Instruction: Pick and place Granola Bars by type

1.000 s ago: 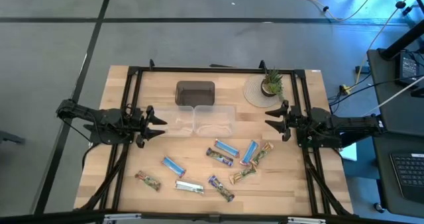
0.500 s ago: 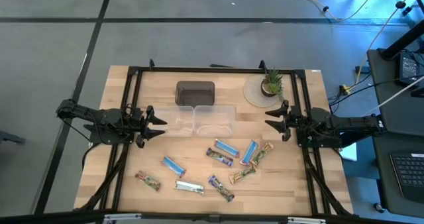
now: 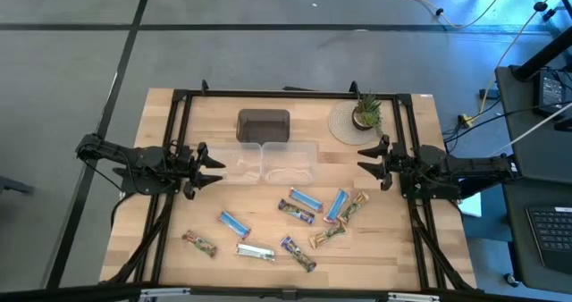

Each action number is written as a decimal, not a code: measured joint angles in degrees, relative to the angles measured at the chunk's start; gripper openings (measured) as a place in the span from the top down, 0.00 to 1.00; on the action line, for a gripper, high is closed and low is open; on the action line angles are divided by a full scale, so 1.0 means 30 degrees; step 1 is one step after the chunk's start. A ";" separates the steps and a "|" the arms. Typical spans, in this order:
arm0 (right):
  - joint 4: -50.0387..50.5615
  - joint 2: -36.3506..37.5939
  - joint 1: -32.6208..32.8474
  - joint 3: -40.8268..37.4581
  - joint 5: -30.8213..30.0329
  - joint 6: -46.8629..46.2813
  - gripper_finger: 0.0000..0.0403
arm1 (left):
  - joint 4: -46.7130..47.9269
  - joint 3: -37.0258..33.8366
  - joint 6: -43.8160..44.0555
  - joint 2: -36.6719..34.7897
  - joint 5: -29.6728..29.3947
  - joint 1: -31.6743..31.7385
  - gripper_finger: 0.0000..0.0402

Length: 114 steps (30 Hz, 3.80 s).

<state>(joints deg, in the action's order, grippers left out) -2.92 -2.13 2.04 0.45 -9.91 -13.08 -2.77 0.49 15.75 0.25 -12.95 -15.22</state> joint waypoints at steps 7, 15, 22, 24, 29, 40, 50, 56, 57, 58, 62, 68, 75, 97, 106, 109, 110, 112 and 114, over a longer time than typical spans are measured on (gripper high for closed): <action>0.0000 0.0000 0.0000 0.0000 0.0000 -0.0029 0.48 | -0.0003 0.0002 0.0000 -0.0001 0.0006 0.0001 0.52; 0.0007 0.0000 0.0000 0.0000 0.0181 -0.1312 0.48 | -0.0002 -0.0006 0.0000 -0.0002 0.0000 0.0002 0.52; 0.0007 0.0002 0.0000 0.0002 0.0175 -0.2049 0.48 | -0.0006 0.0001 -0.0003 -0.0005 0.0000 0.0002 0.52; 0.0007 0.0000 0.0000 0.0002 0.0175 -0.2011 0.48 | -0.0006 -0.0005 0.0000 0.0001 0.0000 0.0005 0.52; 0.0007 0.0000 0.0000 0.0000 0.0169 -0.1968 0.48 | -0.0006 -0.0003 0.0178 -0.0001 -0.0006 -0.0002 0.52; 0.0007 0.0001 0.0000 0.0000 0.0154 -0.0976 0.48 | -0.1205 0.0002 0.0690 -0.0006 -0.0117 -0.0002 0.52; 0.0007 0.0000 0.0000 0.0000 0.0057 -0.0975 0.48 | -0.5612 0.1900 -0.3669 0.1234 0.0339 -0.0016 0.52; -0.0111 0.0000 0.0000 0.0001 -0.0855 -0.1021 0.48 | -0.1668 0.6539 -0.4663 0.7049 0.0873 -0.0016 0.52; -0.0131 0.0007 0.0000 0.0000 -0.1023 -0.1034 0.48 | -0.0478 0.7600 -0.4663 0.8166 0.1146 -0.0016 0.52; -0.0153 0.0000 0.0000 0.0000 -0.1194 -0.1041 0.48 | 0.0999 0.8810 -0.4603 0.9315 0.1411 -0.0030 0.52; -0.0182 0.0000 0.0000 0.0003 -0.1202 -0.1041 0.48 | 0.8008 1.3682 -0.3623 1.3893 0.1675 -0.0501 0.52; -0.0182 0.0000 0.0000 0.0001 -0.1202 -0.1035 0.48 | 1.6287 1.9504 -0.2490 2.0304 0.1657 -0.1851 0.52; -0.0182 0.0000 0.0000 0.0000 -0.1202 -0.0990 0.48 | 1.8340 2.1589 -0.0101 2.5218 0.1782 -0.3455 0.52; -0.0175 0.0003 0.0000 0.0000 -0.1195 -0.1027 0.48 | 1.8326 2.1589 0.4045 3.2967 0.2098 -0.4664 0.52; -0.0168 0.0000 0.0000 0.0000 -0.1188 -0.0990 0.48 | 1.8124 2.1589 0.4062 3.3358 0.2011 -0.4664 0.52; -0.0166 0.0006 0.0000 0.0000 -0.1188 -0.0990 0.48 | 1.7768 2.1589 0.4160 3.3275 0.2013 -0.4664 0.52; -0.0168 0.0002 0.0000 0.0002 -0.1188 -0.0988 0.48 | 1.7749 2.1589 0.4146 3.3275 0.2068 -0.4664 0.52; -0.0160 0.0000 0.0000 0.0007 -0.1188 -0.0990 0.48 | 1.7421 2.1589 0.3815 3.3275 0.2228 -0.4664 0.51; -0.0168 0.0003 0.0000 0.0000 -0.1188 -0.0990 0.48 | 1.6921 2.1589 0.3393 3.3275 0.2229 -0.4664 0.49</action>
<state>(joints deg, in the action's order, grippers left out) -3.42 -2.12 2.04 0.45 -13.47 -16.05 47.99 65.25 25.93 100.07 -6.26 -29.21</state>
